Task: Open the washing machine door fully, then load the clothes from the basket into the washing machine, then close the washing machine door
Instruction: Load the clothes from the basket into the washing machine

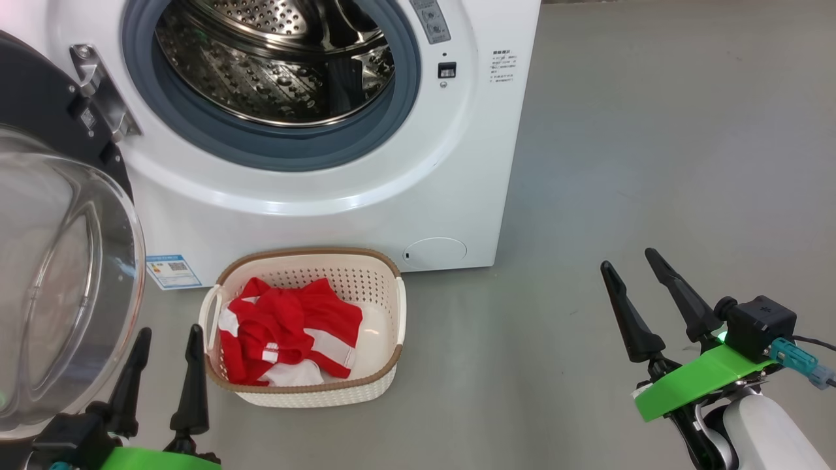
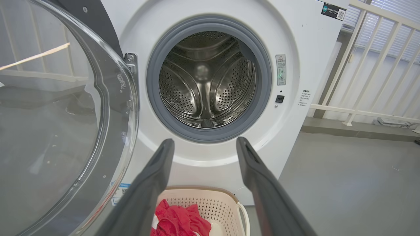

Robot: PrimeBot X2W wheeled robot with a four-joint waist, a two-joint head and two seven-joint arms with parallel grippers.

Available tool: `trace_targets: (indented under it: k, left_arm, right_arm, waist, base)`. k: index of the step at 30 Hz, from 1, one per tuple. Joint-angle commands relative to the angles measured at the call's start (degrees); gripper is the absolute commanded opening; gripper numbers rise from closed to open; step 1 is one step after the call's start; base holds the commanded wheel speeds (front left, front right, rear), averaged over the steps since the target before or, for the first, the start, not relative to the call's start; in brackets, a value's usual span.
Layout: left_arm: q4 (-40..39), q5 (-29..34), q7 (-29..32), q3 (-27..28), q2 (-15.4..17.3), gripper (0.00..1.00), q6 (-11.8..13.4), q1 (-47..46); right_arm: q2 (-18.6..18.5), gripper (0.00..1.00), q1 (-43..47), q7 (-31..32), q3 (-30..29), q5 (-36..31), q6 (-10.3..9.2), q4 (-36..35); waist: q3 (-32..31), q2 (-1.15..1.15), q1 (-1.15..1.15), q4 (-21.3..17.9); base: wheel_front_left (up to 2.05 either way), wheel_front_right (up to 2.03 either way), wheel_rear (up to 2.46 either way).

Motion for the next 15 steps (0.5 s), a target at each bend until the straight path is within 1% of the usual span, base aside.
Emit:
trace_targets:
  k: [1,5,9,12,15]
  left_arm:
    - [-1.2,0.6,-0.3,2.1,0.9,1.00,-0.4,-2.1]
    - [-1.2,0.6,-0.3,2.1,0.9,1.00,-0.4,-2.3]
    - [-1.2,0.6,-0.3,2.1,0.9,1.00,-0.5,-2.4]
    - [-1.1,0.6,-0.3,2.2,0.8,1.00,-0.5,-2.5]
    - [-0.9,0.6,-0.3,2.3,0.7,1.00,-0.5,-2.5]
  right_arm:
    - [-0.2,1.00,-0.3,-0.7,0.7,-0.6,0.09,-1.5]
    - [-0.2,1.00,-0.3,-0.7,0.6,-0.6,0.09,-1.6]
    - [-0.2,1.00,-0.4,-0.7,0.6,-0.6,0.09,-1.6]
    - [-0.2,1.00,-0.4,-0.7,0.7,-0.6,0.09,-1.6]
    - [-0.2,1.00,-0.4,-0.7,0.6,-0.6,0.09,-1.6]
  waist:
    - [0.1,0.00,0.00,0.0]
    - [0.3,0.00,0.00,0.1]
    - [0.4,0.00,0.00,0.1]
    - [0.4,0.00,0.00,0.1]
    - [0.4,0.00,0.00,0.2]
  base:
    - [0.12,-0.12,0.00]
    - [0.46,-0.46,0.00]
    - [0.93,-0.93,0.00]
    - [1.48,-1.48,0.00]
    - [1.89,-1.89,0.00]
